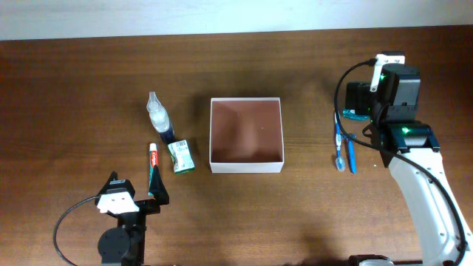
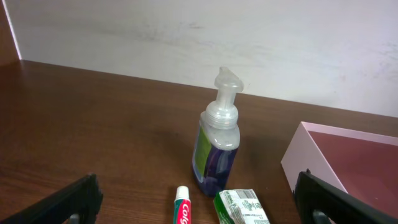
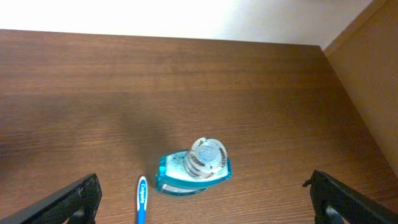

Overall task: Pack container
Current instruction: 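Reach the right gripper to the teal mouthwash bottle and grasp its neck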

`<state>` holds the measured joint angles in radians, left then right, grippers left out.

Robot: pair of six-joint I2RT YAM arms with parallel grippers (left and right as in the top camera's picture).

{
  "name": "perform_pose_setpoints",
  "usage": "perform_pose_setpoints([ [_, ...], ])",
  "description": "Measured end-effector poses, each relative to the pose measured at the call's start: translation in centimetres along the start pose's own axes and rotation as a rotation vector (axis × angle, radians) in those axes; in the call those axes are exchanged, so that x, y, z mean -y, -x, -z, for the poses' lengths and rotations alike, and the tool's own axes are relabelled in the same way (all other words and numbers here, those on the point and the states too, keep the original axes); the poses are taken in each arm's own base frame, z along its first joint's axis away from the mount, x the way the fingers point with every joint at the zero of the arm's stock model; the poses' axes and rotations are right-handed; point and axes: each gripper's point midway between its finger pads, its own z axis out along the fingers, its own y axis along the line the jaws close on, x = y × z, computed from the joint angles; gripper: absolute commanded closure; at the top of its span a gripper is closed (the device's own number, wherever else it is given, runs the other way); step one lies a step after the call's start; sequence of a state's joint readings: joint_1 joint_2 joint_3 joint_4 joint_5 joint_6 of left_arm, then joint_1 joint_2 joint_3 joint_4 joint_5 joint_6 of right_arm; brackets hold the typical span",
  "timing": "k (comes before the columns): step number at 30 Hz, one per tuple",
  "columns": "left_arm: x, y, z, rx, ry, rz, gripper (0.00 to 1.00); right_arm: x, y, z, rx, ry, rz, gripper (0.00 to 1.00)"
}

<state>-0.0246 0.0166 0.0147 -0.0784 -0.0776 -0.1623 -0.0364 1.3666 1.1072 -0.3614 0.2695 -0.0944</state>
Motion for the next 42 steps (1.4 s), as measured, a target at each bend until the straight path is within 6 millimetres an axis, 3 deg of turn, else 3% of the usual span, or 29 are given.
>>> perform_pose_setpoints([
  [10,0.0,0.0,0.0,0.000,0.000,0.000,0.01,1.4,-1.3,-2.6,-0.035,0.060,-0.057,0.06],
  [16,0.0,0.0,0.0,0.000,0.000,0.000,0.00,0.2,-2.3,-4.1,-0.070,0.112,-0.053,0.08],
  [19,0.0,0.0,0.0,0.000,0.000,0.000,0.00,-0.5,-3.6,-5.4,-0.110,0.127,-0.047,0.15],
  [24,0.0,0.0,0.0,0.000,0.000,0.000,0.00,-0.6,-3.5,-5.6,-0.104,0.134,-0.046,0.22],
  [42,0.0,0.0,0.0,0.000,0.000,0.000,0.00,-0.6,-3.1,-6.2,-0.084,0.131,-0.045,0.28],
])
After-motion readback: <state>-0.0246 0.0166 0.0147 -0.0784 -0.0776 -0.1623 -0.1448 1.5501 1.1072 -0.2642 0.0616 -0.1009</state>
